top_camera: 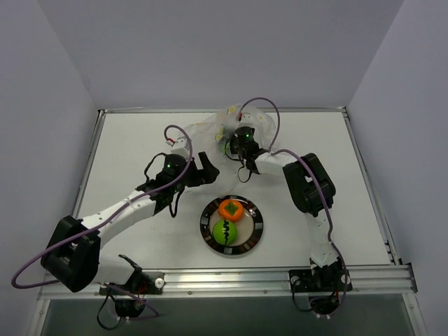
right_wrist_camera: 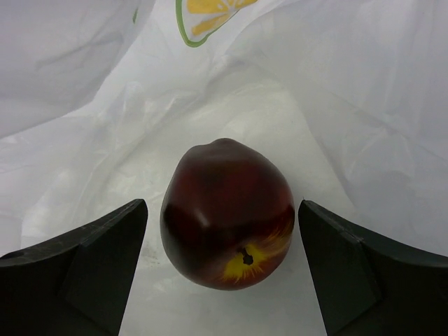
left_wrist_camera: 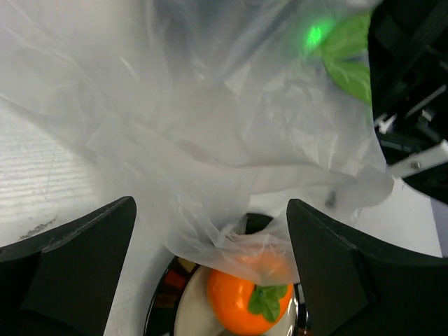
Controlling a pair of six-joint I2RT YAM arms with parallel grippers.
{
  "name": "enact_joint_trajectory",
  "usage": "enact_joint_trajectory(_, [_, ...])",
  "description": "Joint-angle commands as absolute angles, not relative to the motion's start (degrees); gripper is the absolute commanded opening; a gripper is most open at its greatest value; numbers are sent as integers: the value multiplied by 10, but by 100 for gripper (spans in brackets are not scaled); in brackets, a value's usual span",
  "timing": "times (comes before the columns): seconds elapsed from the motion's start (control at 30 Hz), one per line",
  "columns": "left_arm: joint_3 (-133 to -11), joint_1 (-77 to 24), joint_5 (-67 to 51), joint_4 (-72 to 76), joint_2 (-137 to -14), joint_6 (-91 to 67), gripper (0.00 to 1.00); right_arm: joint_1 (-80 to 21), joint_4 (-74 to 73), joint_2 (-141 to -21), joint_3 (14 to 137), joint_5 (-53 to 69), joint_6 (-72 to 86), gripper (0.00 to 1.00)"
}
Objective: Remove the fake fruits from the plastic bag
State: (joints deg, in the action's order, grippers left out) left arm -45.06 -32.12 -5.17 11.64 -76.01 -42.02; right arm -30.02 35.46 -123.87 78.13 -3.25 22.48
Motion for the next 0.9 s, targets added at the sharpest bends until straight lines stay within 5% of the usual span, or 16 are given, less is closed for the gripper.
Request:
enact_joint_trajectory(0.0, [-482,-348,-74,73,-726,-382,89,-296,384,-1244,784,11,217,84])
enact_joint_trajectory(0.17, [-511,-391,-106,71,-741,-370,91,-290,404,-1266,790,51,246,89])
enact_joint_trajectory(0.27, [-527,-407,-97,59,-754,-355,94,-288,415,-1268,788,52,250,78])
enact_joint_trajectory(0.4, [-560,-413,-119,52,-810,-352,95,-287,429,-1254,774,56,258,51])
enact_joint_trajectory(0.6, [-595,-421,-107,47,-860,-348,91,-288,453,-1198,715,52,264,36])
enact_joint_trajectory(0.7, [-605,-427,-104,60,-874,-348,82,-291,450,-1179,704,50,268,36])
enact_joint_trajectory(0.83, [-604,-432,-77,67,-864,-344,43,-294,448,-1160,690,52,272,36])
enact_joint_trajectory(0.87, [-599,-432,-71,67,-860,-340,27,-294,449,-1151,686,52,273,36])
